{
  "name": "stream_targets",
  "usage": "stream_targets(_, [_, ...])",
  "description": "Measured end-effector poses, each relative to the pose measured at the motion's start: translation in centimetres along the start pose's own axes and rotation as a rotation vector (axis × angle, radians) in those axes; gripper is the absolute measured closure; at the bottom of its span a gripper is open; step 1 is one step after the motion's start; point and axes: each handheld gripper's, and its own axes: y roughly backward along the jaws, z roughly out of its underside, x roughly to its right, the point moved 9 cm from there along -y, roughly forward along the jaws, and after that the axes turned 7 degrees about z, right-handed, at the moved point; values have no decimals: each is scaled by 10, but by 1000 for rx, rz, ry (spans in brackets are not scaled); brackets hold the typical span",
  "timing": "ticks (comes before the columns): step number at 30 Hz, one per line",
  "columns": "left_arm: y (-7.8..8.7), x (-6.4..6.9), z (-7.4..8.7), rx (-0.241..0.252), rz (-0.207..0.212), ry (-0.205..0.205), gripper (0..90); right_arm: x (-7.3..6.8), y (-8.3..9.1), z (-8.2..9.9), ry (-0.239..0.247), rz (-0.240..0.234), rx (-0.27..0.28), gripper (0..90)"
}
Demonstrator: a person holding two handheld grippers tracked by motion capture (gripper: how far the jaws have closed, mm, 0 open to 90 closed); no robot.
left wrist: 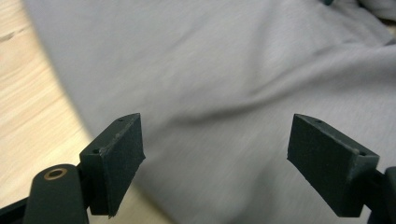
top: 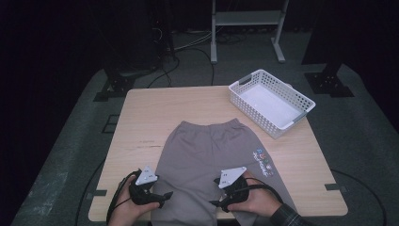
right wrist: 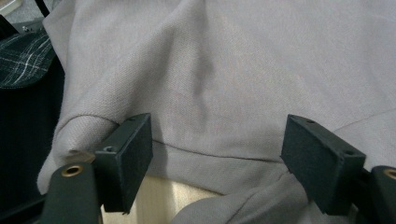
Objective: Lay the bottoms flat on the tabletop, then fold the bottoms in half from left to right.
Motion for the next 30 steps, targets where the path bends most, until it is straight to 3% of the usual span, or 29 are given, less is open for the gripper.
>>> stream_targets(7, [4, -9, 12, -6, -7, 22, 172, 0, 0, 0, -1, 0, 9, 234])
stream_targets(14, [0, -9, 15, -20, -16, -5, 185, 0, 0, 0, -4, -1, 13, 234])
stream_targets(17, [1, -7, 13, -13, -16, -23, 272, 0, 0, 0, -5, -2, 12, 234])
stream_targets(23, [4, -5, 11, -4, 2, -9, 634, 0, 0, 0, -11, 1, 15, 235])
stream_targets(25, [4, -6, 11, 3, 14, 14, 758, 0, 0, 0, -11, 2, 14, 235])
stream_targets(28, [3, -5, 11, 10, 49, 47, 870, 0, 0, 0, -11, 3, 15, 235])
stream_targets(30, [3, -5, 11, 6, 51, 53, 880, 0, 0, 0, -11, 2, 15, 235])
